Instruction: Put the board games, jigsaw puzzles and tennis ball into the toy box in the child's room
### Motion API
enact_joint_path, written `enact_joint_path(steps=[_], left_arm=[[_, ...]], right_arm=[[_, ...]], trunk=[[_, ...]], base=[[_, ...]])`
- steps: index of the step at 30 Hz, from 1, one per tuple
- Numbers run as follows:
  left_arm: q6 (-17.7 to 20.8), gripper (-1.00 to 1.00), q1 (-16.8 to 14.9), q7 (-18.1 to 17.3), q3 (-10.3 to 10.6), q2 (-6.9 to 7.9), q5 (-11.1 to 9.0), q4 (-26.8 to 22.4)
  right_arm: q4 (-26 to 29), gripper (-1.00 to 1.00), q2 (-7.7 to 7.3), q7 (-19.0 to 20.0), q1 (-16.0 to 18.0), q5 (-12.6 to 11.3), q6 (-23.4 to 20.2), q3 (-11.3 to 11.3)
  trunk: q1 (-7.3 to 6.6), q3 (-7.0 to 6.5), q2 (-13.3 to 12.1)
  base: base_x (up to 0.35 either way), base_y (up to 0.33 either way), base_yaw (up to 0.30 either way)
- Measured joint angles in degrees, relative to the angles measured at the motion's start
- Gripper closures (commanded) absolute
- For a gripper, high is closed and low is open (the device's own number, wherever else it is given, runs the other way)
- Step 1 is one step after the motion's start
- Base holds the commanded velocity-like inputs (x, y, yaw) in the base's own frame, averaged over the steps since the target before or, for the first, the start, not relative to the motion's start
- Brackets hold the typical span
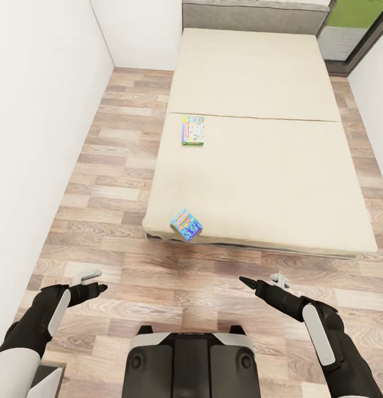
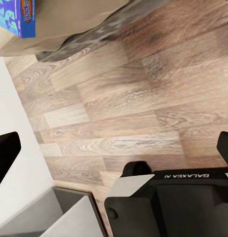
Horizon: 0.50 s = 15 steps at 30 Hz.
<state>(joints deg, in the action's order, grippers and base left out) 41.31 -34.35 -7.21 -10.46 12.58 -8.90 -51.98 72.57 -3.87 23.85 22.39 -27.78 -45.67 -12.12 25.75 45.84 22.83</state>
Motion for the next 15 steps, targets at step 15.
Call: enact_joint_path(steps=[15], left_arm=[[-0.25, -1.0, 0.0, 0.09, 0.02, 0.0, 0.01, 0.0]], right_arm=[[0.0, -1.0, 0.07, -2.74, 0.0, -0.06, 1.07, 0.14]], trunk=[[0.0, -1.43, 0.0]], base=[[0.001, 0.001, 0.0]])
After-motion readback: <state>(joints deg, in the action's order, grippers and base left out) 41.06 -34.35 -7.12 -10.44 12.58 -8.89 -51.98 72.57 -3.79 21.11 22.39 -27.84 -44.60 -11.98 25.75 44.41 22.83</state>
